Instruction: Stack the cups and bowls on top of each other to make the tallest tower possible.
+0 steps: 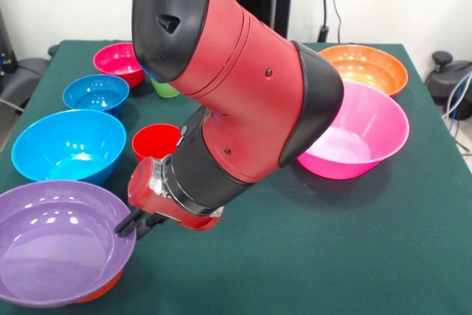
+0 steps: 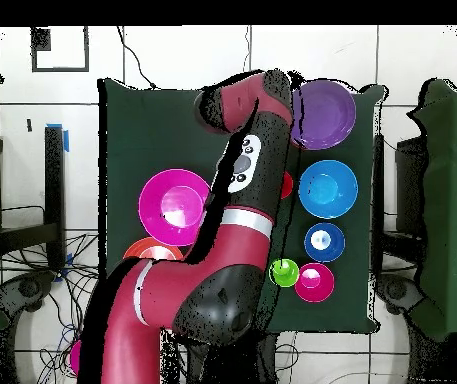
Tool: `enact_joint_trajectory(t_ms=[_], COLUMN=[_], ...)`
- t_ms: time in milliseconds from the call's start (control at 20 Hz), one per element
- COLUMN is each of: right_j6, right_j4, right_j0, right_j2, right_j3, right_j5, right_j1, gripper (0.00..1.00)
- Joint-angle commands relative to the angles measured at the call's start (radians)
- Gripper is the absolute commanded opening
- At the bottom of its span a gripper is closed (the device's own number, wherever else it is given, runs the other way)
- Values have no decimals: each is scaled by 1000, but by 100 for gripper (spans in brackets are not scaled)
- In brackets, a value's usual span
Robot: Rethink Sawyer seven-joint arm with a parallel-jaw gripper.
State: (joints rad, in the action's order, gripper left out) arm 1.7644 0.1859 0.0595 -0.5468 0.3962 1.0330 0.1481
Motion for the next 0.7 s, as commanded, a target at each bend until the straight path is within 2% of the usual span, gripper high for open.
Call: enact_joint_trajectory(t_ms=[50, 700], right_j6=[-174, -137], right_j4=[-28, -14], right_j0=[1, -25], right_j2=[134, 133], right_j3=[31, 76], right_j5=[4, -8], right_j1=[-11, -35], gripper=[0, 0])
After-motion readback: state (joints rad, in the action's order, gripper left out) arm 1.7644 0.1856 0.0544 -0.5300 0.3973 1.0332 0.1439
